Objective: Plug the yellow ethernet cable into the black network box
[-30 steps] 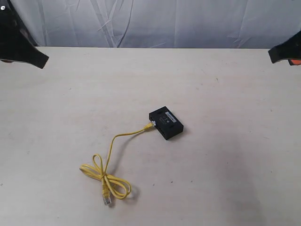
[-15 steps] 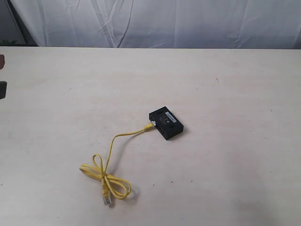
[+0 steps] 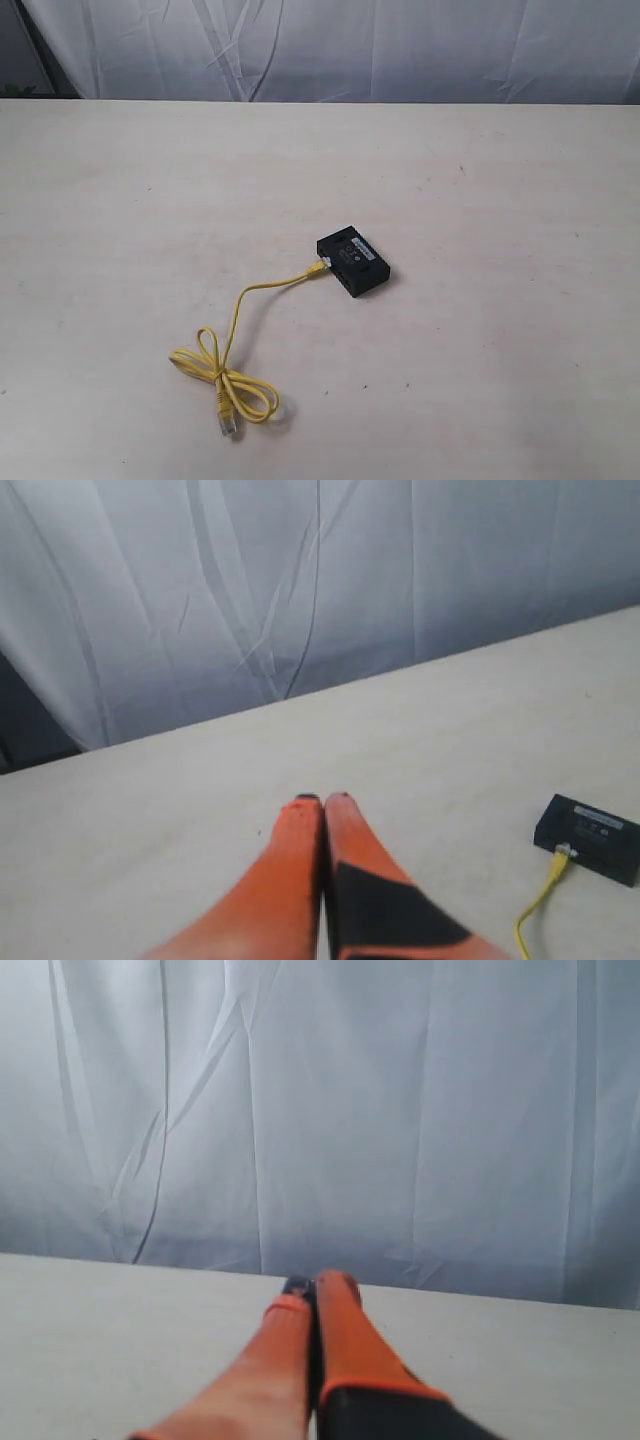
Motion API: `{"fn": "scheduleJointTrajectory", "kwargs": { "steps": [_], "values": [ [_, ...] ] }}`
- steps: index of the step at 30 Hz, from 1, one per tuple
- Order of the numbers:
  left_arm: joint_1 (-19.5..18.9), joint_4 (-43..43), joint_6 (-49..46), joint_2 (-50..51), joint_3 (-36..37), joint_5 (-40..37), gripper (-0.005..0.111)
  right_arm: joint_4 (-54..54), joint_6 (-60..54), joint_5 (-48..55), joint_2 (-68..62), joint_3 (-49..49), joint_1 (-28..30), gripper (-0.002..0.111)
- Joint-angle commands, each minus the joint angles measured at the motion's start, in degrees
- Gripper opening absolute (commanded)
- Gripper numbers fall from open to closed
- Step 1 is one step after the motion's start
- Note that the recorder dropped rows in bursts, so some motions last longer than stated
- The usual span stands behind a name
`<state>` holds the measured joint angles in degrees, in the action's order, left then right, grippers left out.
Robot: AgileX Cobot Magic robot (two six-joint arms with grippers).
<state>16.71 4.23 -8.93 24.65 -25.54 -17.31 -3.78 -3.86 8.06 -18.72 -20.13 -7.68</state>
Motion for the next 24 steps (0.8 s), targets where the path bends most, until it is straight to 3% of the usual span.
{"fn": "scheduleJointTrajectory", "kwargs": {
  "steps": [1,21,24],
  "values": [
    [-0.1,2.0,0.4,-5.8,2.9,4.7,0.000,-1.9,0.1,-4.1,3.7,3.6,0.4,-0.001],
    [-0.2,0.2,1.7,-9.3,3.3,3.1,0.000,-4.5,0.1,-2.3,4.3,5.2,0.4,-0.001],
    [-2.1,-1.7,4.1,-11.3,3.3,2.2,0.000,-4.5,0.1,-2.3,4.3,5.2,0.4,-0.001]
  ]
}}
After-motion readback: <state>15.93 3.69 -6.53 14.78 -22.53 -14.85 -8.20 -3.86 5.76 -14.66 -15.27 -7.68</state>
